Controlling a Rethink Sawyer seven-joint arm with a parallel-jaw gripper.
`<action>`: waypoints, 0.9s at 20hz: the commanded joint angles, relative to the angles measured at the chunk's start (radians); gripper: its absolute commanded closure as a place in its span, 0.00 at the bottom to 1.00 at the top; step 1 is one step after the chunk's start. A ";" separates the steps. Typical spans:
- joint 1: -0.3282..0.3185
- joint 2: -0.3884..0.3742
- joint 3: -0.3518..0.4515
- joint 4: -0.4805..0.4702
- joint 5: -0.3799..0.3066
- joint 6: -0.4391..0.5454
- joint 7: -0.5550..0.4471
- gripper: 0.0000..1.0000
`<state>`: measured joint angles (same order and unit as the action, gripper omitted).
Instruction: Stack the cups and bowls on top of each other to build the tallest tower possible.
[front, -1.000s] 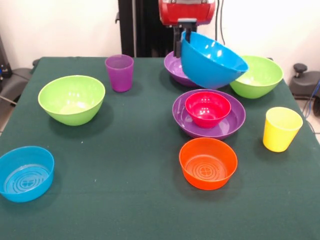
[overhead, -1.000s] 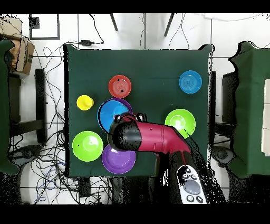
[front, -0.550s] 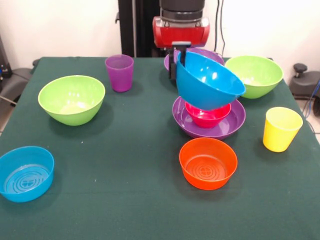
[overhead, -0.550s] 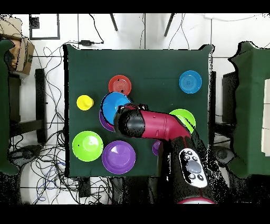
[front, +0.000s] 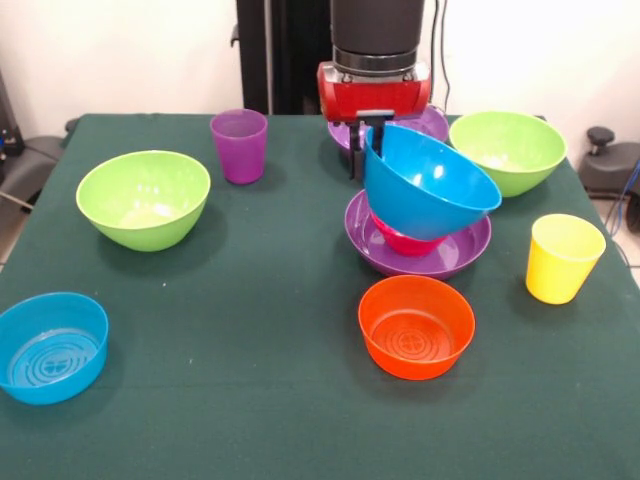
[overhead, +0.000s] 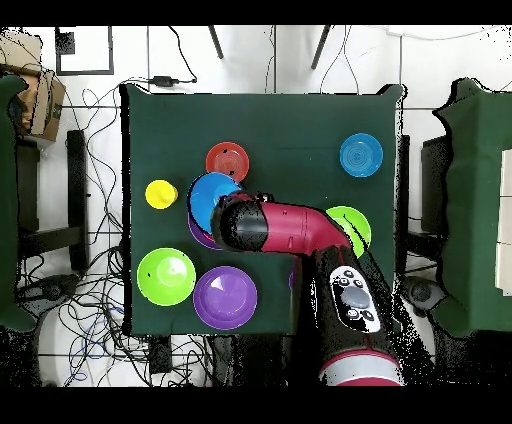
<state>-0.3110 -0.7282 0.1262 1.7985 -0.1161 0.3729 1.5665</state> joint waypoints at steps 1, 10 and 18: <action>0.047 -0.015 0.002 -0.037 0.015 0.068 0.145 1.00; 0.086 -0.056 -0.033 -0.041 0.028 0.111 0.153 1.00; 0.051 -0.013 -0.020 0.027 0.015 -0.008 0.142 1.00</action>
<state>-0.2396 -0.7795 0.0750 1.7988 -0.1105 0.3765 1.5668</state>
